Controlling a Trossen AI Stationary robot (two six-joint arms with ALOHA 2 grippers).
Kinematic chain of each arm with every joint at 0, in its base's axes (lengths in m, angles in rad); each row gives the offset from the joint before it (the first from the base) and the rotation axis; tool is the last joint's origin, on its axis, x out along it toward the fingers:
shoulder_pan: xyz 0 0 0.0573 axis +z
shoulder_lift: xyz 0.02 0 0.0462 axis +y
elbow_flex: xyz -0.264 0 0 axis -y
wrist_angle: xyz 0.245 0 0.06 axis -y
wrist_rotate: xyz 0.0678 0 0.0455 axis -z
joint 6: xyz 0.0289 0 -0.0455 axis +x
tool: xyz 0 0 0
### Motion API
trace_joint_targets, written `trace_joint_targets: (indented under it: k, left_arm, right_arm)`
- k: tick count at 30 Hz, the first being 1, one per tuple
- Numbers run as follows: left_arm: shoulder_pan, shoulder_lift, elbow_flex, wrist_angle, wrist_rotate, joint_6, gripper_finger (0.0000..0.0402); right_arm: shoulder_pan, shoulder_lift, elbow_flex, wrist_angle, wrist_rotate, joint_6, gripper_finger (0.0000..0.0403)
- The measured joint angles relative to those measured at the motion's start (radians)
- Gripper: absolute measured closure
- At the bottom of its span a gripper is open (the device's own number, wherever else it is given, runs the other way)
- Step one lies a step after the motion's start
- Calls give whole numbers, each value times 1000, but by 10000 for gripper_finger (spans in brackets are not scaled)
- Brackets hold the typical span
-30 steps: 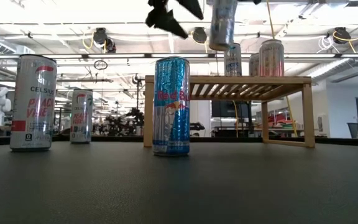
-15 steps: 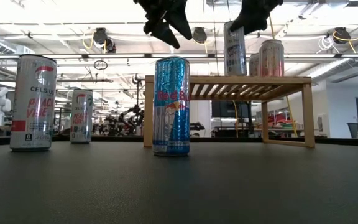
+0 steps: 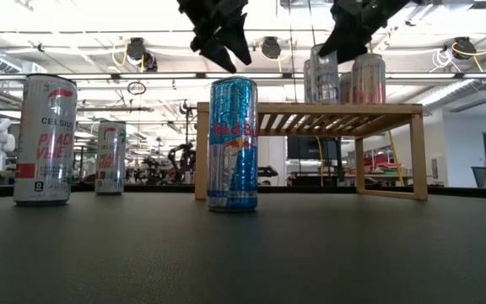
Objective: Place canned beverage on shelf
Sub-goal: Put the bottom left white soda can on the shelf
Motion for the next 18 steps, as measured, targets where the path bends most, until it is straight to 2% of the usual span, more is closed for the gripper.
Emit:
trace_joint_targets:
  k: [10,18]
  left_arm:
    - [18,0,0,3,2,1,39]
    - [21,0,0,3,2,-1,39]
  right_arm:
    - [-8,-4,-16,33,-20,-15,163]
    - [-8,-9,-17,39,-19,-16,115]
